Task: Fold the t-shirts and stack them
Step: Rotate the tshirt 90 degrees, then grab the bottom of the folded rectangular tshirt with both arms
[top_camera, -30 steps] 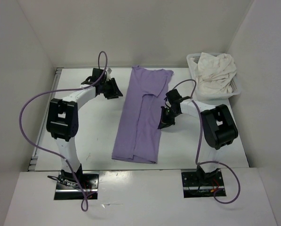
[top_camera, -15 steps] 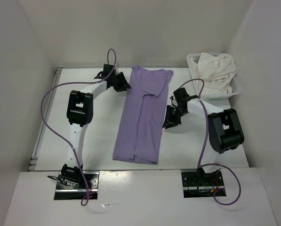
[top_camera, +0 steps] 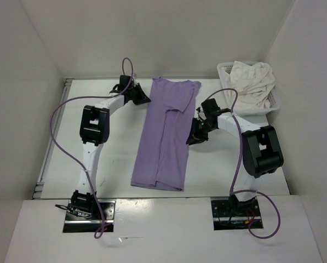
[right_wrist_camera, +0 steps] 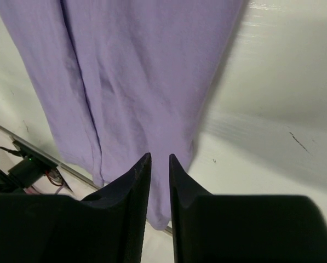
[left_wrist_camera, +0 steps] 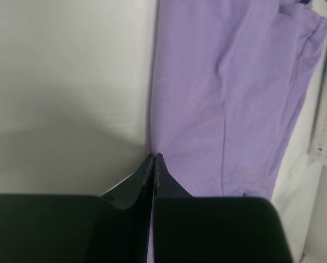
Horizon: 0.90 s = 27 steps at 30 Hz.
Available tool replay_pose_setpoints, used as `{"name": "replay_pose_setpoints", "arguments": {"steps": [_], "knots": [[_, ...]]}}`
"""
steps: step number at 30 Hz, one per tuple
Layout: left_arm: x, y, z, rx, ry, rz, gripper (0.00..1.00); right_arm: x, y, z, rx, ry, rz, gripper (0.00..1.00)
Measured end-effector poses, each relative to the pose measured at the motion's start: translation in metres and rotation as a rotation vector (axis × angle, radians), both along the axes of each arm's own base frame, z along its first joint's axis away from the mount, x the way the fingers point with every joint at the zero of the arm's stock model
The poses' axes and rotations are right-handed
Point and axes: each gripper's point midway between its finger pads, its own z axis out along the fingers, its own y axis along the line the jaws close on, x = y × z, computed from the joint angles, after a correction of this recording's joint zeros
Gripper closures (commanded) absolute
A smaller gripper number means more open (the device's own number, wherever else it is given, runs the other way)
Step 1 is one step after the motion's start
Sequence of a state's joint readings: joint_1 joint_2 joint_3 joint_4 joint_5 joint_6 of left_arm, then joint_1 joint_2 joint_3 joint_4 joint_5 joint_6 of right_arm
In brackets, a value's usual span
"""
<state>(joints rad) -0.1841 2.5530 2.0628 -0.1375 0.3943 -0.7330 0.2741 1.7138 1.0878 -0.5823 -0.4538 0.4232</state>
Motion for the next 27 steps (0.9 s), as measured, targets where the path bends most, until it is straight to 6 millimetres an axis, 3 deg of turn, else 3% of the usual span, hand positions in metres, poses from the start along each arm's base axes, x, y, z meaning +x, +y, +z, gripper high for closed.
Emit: {"name": "replay_pose_setpoints", "arguments": {"steps": [3,6,7,9,11,13,16,17,18,20,21,23,24,27], "knots": [[-0.008,0.022,0.0,0.003,0.021,0.048,1.0,0.001,0.0,0.0,0.002,-0.001,-0.005,0.71],[-0.014,0.049,0.001,0.008,0.037,0.113,0.57,0.001,0.001,0.001,0.007,0.0,-0.007,0.59],[-0.018,0.056,0.003,0.002,0.04,0.132,0.39,0.001,0.002,0.001,0.01,0.001,-0.008,0.55],[-0.021,0.07,0.014,0.01,0.019,0.158,0.28,0.001,0.002,0.001,0.015,0.0,-0.011,0.55],[-0.032,0.082,0.022,0.029,0.016,0.177,0.0,0.0,0.003,0.001,0.023,-0.007,-0.02,0.55],[-0.048,0.089,0.026,0.05,0.027,0.196,0.0,-0.006,0.004,0.001,0.03,-0.009,-0.034,0.55],[-0.097,0.092,0.027,0.079,0.076,0.19,0.0,-0.025,0.013,0.0,0.041,-0.001,-0.04,0.56],[-0.117,0.092,0.028,0.081,0.092,0.182,0.04,-0.032,0.019,0.0,0.053,0.0,-0.035,0.59],[-0.139,0.091,0.028,0.078,0.115,0.171,0.15,-0.041,0.026,0.001,0.069,-0.001,-0.03,0.64],[-0.181,0.086,0.03,0.063,0.154,0.146,0.5,-0.058,0.039,0.007,0.103,-0.005,-0.026,0.79],[-0.203,0.082,0.03,0.056,0.174,0.134,0.56,-0.065,0.044,0.01,0.119,-0.01,-0.025,0.82],[-0.248,0.07,0.031,0.05,0.22,0.096,0.61,-0.077,0.055,0.017,0.149,-0.013,-0.034,0.87],[-0.269,0.063,0.032,0.041,0.246,0.074,0.61,-0.081,0.058,0.02,0.152,-0.009,-0.045,0.98],[-0.329,0.049,0.037,0.003,0.315,0.022,0.62,-0.084,0.063,0.022,0.143,0.003,-0.082,1.0]]}}
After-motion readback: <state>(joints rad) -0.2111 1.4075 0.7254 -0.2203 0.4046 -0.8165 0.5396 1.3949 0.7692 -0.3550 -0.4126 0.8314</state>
